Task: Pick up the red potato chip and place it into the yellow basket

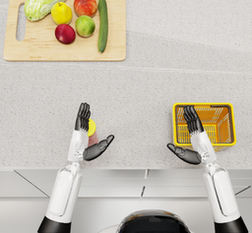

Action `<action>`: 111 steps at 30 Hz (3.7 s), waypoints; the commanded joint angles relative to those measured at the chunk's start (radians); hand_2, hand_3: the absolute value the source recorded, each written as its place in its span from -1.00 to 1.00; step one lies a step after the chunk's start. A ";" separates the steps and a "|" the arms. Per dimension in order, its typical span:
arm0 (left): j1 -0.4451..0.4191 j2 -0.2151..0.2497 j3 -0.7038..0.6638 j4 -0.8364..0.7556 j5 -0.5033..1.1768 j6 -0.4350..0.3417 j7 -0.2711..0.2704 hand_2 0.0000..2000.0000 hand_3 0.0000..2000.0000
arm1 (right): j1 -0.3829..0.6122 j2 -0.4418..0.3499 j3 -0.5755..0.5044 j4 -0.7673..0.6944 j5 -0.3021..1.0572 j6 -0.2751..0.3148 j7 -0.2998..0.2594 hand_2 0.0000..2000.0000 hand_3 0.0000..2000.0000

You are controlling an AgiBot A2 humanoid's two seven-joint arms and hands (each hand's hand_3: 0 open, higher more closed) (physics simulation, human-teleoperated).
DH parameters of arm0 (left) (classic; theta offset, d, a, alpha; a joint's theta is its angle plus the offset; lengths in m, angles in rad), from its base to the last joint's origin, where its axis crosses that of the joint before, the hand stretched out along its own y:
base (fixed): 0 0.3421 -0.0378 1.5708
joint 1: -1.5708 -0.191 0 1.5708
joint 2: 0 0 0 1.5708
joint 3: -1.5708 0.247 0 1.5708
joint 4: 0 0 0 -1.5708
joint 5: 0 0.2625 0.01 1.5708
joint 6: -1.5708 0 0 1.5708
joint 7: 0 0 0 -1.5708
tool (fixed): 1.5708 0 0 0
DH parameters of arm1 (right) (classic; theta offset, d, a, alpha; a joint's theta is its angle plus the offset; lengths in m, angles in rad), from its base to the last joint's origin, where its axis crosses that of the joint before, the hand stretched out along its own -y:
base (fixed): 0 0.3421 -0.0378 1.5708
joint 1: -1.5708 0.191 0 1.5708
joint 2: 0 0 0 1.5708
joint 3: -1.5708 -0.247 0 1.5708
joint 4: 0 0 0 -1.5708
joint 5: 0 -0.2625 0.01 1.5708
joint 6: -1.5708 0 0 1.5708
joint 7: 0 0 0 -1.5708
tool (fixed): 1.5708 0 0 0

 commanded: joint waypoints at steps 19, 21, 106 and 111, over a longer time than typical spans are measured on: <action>0.052 0.044 -0.083 -0.020 0.000 -0.091 -0.091 -1.00 -1.00 | 0.052 -0.036 -0.152 0.058 0.000 -0.090 0.091 -1.00 -1.00; 0.040 0.044 -0.107 -0.042 0.088 -0.096 -0.096 -1.00 -1.00 | 0.048 -0.039 -0.193 0.059 0.088 -0.095 0.096 -1.00 -1.00; 0.179 0.313 -0.501 -0.100 0.513 -0.103 -0.101 -1.00 -1.00 | 0.376 -0.314 -0.305 -0.059 0.469 0.146 0.106 1.00 1.00; 0.195 0.293 -0.517 -0.071 0.513 -0.101 -0.101 -1.00 -1.00 | 0.339 -0.315 -0.448 -0.062 0.469 0.170 0.103 1.00 1.00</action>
